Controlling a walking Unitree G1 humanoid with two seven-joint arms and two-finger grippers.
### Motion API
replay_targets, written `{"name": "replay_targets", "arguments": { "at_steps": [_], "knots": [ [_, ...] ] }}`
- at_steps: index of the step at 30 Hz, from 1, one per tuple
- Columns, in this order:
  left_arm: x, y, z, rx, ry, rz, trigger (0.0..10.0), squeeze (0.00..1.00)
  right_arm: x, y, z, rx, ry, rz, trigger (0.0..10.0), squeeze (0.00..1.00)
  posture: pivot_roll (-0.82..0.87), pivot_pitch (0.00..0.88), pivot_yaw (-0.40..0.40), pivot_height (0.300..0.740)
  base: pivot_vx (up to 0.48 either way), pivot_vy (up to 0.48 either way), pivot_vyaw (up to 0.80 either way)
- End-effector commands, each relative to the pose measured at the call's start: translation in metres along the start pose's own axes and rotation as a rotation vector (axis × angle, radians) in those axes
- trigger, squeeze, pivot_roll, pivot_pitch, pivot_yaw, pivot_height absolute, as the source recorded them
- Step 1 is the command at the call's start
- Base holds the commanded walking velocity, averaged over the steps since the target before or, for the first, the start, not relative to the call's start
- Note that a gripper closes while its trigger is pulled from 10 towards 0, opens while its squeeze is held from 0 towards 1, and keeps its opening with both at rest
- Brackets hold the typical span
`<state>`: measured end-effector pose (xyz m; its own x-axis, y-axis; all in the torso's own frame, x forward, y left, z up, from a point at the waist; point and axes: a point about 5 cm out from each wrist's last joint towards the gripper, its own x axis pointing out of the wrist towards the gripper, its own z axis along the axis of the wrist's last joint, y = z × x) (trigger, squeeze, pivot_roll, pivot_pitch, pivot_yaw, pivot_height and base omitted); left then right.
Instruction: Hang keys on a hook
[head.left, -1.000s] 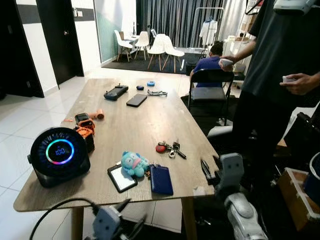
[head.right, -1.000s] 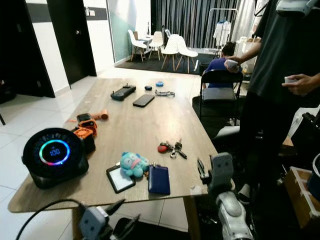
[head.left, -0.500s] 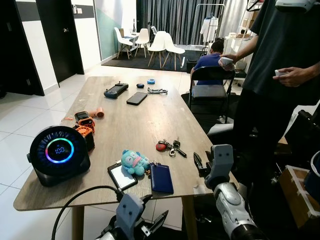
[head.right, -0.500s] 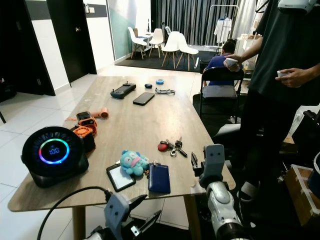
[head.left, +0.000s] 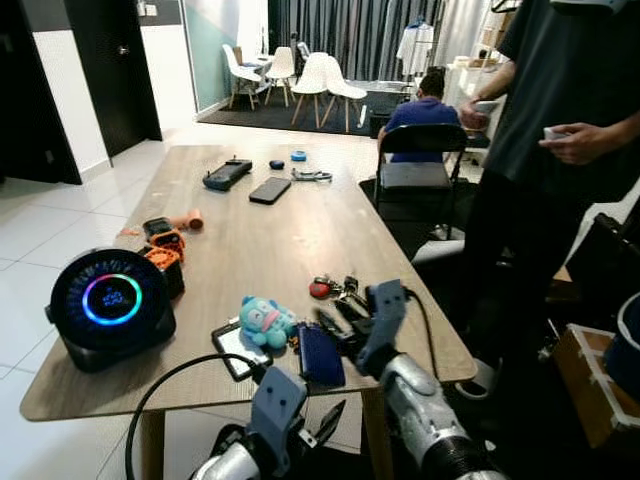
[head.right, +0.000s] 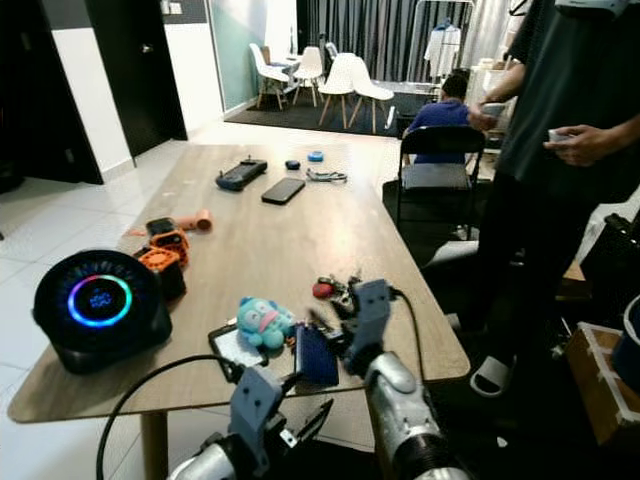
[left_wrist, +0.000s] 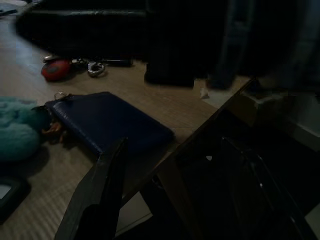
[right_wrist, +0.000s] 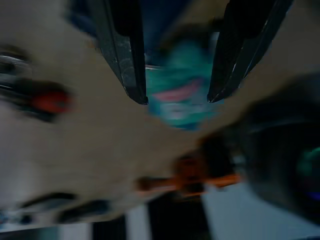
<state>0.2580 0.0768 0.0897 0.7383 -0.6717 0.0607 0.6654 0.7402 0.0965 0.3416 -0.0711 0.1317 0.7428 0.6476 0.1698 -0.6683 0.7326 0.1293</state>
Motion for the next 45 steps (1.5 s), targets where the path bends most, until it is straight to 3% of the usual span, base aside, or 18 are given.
{"name": "replay_targets", "arguments": {
  "at_steps": [1,6,8,13,22,30,37,45],
  "knots": [
    [-0.001,-0.005,0.002,-0.039,-0.007,-0.015,10.0,0.00,-0.008,0.008,-0.003,0.032,-0.005,0.048,10.0,0.00,0.05,0.086,-0.044,0.740,0.000,0.000,0.00],
    [-0.003,-0.004,0.000,-0.052,0.008,-0.009,10.0,0.00,-0.026,0.025,-0.010,0.055,0.005,0.154,10.0,0.00,0.04,0.088,-0.040,0.740,0.000,0.000,0.00],
    [-0.003,-0.004,0.000,-0.052,0.008,-0.009,10.0,0.00,-0.026,0.025,-0.010,0.055,0.005,0.154,10.0,0.00,0.04,0.088,-0.040,0.740,0.000,0.000,0.00],
    [-0.002,-0.005,-0.002,-0.047,0.023,-0.020,10.0,0.00,-0.047,0.032,-0.019,0.046,0.052,0.193,10.0,0.00,0.04,0.089,-0.035,0.740,0.000,0.000,0.00],
    [-0.009,0.009,-0.012,-0.017,0.070,0.063,10.0,0.00,-0.066,0.021,-0.015,0.040,0.043,0.074,10.0,0.00,0.04,0.089,-0.037,0.740,0.000,0.000,0.00],
    [-0.013,0.029,-0.010,0.051,0.025,0.233,10.0,0.00,-0.080,0.014,-0.011,0.020,0.026,0.002,10.0,0.00,0.03,0.086,-0.035,0.740,0.000,0.000,0.00],
    [-0.025,0.035,-0.014,0.037,-0.009,0.253,10.0,0.00,-0.084,0.007,-0.016,-0.012,0.049,-0.076,10.0,0.00,0.03,0.082,-0.036,0.740,0.000,0.000,0.00],
    [-0.025,0.039,-0.015,0.060,-0.025,0.293,10.0,0.00,-0.087,0.001,-0.019,-0.009,0.050,-0.138,10.0,0.00,0.03,0.072,-0.038,0.740,0.000,0.000,0.00]
  ]
}}
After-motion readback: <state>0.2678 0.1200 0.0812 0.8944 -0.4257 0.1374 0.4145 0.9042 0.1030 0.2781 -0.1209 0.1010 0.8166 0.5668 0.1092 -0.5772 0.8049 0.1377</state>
